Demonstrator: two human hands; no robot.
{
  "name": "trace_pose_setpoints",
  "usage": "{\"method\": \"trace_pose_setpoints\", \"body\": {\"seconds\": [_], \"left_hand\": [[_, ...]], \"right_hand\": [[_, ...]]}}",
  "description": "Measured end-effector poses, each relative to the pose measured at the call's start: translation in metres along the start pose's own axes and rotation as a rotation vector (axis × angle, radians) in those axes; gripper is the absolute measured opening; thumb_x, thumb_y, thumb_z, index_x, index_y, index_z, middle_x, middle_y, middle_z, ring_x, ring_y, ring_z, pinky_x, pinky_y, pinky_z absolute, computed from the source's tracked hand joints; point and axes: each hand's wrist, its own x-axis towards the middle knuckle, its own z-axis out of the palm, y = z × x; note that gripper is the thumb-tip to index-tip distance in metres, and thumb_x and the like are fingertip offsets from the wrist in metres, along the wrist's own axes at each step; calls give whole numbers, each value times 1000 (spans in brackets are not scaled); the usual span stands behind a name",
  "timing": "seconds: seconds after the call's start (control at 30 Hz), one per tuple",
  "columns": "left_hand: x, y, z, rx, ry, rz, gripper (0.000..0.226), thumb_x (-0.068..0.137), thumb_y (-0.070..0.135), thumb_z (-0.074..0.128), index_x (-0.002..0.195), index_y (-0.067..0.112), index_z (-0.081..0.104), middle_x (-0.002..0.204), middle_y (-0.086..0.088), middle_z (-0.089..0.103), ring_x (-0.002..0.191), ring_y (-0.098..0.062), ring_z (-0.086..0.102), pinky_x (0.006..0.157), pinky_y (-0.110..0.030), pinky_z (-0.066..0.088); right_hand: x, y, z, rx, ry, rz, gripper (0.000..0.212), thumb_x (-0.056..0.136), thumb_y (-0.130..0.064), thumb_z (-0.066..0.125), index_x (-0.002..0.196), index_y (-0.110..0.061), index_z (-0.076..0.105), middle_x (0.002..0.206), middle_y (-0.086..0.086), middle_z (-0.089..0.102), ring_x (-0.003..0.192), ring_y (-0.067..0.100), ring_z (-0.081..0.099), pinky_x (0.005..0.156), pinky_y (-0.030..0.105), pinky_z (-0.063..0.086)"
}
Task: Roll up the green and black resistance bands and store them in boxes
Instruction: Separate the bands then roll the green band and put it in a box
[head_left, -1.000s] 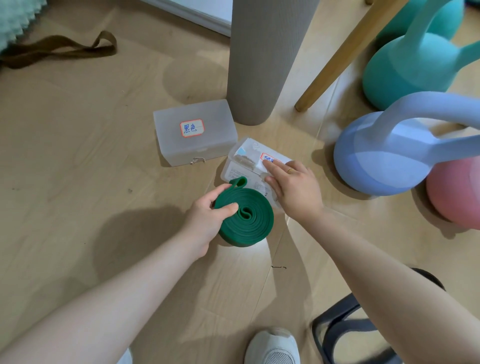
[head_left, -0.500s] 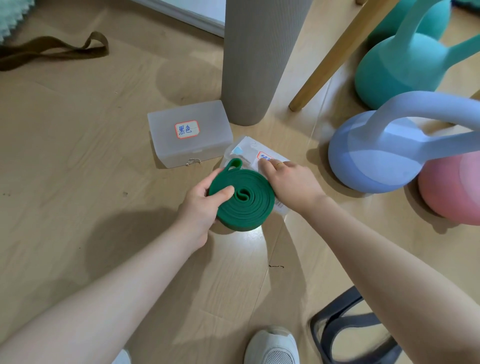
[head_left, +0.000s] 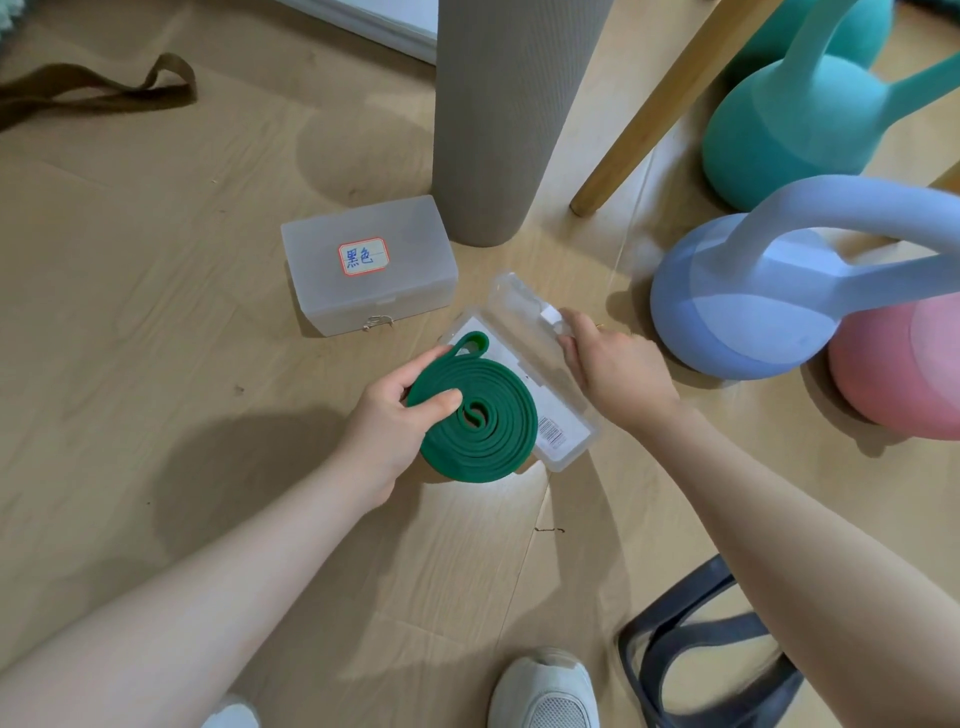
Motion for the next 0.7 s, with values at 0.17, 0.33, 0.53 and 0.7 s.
{"method": "trace_pose_setpoints", "body": {"seconds": [0.17,0.33,0.53,0.7], "left_hand": [[-9,-4,-18,20,50,-99,47,86,8,61,123,35,54,111,13,62,110,-12,55,82,-19,42],[-23,6,-27,103,0,-96,45,86,8,61,113,43,54,115,13,61,107,-7,55,96,-25,40],[-6,37,-12,163,-111,-20,44,86,3,59,117,34,57,101,13,68,86,0,66,65,-10,50],[19,36,7,187,-105,-42,43,86,2,59,117,32,57,100,7,66,94,-15,63,74,-23,53]], "right_hand": [[-3,19,-14,-6,223,87,50,96,-37,20,118,-6,53,79,15,63,61,39,55,51,37,39],[18,23,-28,85,352,190,35,98,-24,29,112,-6,56,83,17,61,71,40,53,66,38,33],[48,11,-35,-32,291,215,37,97,-27,29,118,-10,55,118,12,58,110,35,47,96,45,26],[36,-11,-32,185,411,143,40,90,-17,47,128,-7,51,135,16,48,119,38,46,93,45,38]]}}
